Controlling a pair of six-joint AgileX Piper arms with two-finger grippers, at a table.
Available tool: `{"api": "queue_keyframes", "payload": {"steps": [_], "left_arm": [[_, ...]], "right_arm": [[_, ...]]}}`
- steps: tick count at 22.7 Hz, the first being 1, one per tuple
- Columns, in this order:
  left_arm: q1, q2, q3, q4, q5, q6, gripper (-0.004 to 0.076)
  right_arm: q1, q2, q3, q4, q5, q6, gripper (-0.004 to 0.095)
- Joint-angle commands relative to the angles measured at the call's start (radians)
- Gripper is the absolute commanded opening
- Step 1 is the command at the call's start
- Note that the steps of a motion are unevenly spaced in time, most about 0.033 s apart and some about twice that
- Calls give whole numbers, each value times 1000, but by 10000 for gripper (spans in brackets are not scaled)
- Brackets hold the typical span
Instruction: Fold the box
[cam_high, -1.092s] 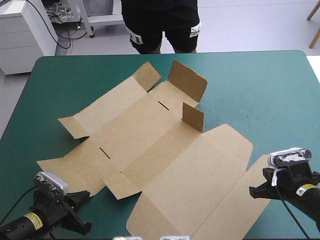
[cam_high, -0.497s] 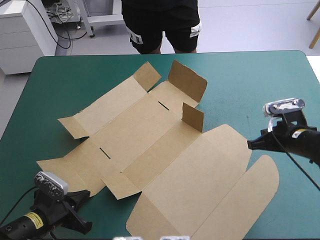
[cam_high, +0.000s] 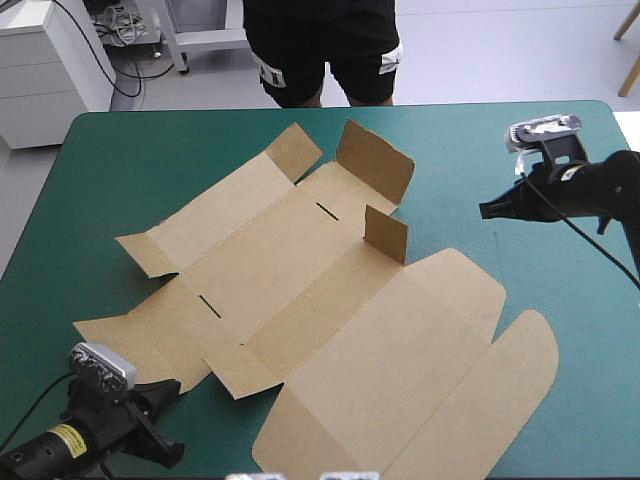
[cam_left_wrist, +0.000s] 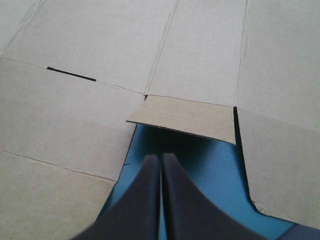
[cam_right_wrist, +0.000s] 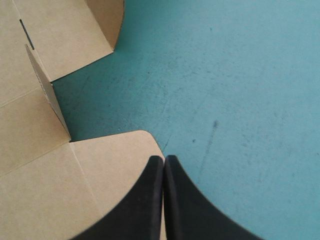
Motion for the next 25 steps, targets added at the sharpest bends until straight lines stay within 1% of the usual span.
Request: {"api": "queue_keyframes", "payload": {"steps": [1, 5, 10, 14, 17, 20, 23, 25], "left_arm": [[-4, 10, -26, -17, -63, 2, -8], [-4, 10, -26, -17, -63, 2, -8], [-4, 10, -26, -19, -63, 2, -8], [-4, 10, -26, -19, -63, 2, -8], [-4, 10, -26, -19, -63, 2, -8], [-4, 10, -26, -19, -63, 2, -8], [-4, 10, -26, -19, -63, 2, -8], [-4, 10, -26, -21, -63, 2, -8]], "right_arm": [[67, 35, -85, 9, -25, -14, -16], [188, 149, -174, -39, -23, 11, -16], [299, 324, -366, -37, 58, 16, -16], [340, 387, -446, -50, 98, -1, -16], [371, 410, -450, -54, 101, -7, -16], [396, 423, -448, -103, 102, -12, -15], [398, 423, -448, -103, 98, -12, -13], [398, 423, -448, -109, 96, -12, 20]]}}
